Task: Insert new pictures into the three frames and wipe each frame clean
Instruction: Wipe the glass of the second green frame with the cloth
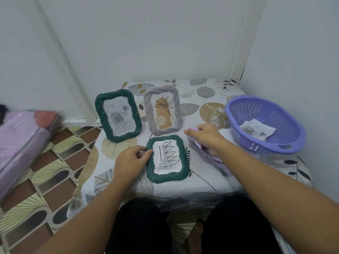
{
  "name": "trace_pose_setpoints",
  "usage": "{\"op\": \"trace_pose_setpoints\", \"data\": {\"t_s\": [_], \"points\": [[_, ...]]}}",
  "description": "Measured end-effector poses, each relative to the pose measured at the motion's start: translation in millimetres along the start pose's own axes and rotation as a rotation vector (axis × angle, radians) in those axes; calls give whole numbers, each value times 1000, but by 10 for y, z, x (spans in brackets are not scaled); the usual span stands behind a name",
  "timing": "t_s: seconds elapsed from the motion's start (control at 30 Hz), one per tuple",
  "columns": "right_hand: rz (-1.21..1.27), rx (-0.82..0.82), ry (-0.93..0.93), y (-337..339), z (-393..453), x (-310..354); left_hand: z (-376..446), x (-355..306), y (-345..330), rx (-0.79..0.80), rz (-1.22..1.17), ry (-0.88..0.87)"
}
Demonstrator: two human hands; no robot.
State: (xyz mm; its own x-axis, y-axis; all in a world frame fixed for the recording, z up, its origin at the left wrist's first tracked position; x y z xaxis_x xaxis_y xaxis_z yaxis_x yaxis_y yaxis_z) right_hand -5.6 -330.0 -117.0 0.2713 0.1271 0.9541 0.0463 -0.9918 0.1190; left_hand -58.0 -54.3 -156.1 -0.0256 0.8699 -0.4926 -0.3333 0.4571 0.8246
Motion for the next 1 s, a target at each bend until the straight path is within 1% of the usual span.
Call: {"op": "trace_pose_setpoints", "data": {"t_s": [0.07, 0.17, 0.3, 0.37, 0.43, 0.47, 0.53, 0.57, 0.6, 0.7, 0.73, 0.87, 0.9, 1.0], "points": [[204, 93, -73, -82, -8, -22, 0, 2, -10, 0, -1, -4], [463, 185, -101, -141, -63, 50, 3, 7, -27, 0, -6, -1], [687, 326, -90, -206, -183, 130, 4, 12, -25, 0, -7, 4], [761, 390, -59, -248, -190, 161, -3, 0, -18, 1, -7, 2], [739, 368, -27, -239, -118, 130, -7, -11, -11, -2, -8, 1], [639, 333, -18, -221, -92, 97, -6, -12, -8, -6, -8, 2], [323, 252, -10, -170, -72, -4, -9, -5, -3, -12, -8, 6], [208, 223, 4, -136, -75, -33, -10, -4, 1, -12, -10, 7], [179, 211, 10, -111, -56, -64, -8, -4, 0, -10, -12, 8], [397, 130, 20, -35, -24, -18, -8, -5, -8, -2, -13, 9], [391, 103, 45, -13, -17, 18, -9, -6, -11, -1, -11, 8], [136, 123, 198, -80, -76, 38, -7, -13, -5, 4, -7, 10], [129, 118, 219, -86, -78, 18, -8, -15, -5, 8, -6, 13], [221, 116, 180, -121, -35, -103, 7, -10, -12, 53, -8, 35]]}}
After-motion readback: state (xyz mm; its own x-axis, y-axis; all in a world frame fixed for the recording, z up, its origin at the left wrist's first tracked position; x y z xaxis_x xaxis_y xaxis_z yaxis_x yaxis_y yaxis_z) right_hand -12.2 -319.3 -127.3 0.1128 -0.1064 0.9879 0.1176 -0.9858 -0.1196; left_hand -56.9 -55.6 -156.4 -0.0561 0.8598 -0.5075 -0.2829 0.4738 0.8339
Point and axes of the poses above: each hand's wrist, its own z-axis towards the middle knuckle, its own y-axis out of the back of the hand, x = y × z, the point moved 7 cm from there along z, towards the middle knuckle, and after that the axes turned 7 degrees about z, right-handed, at the moved point
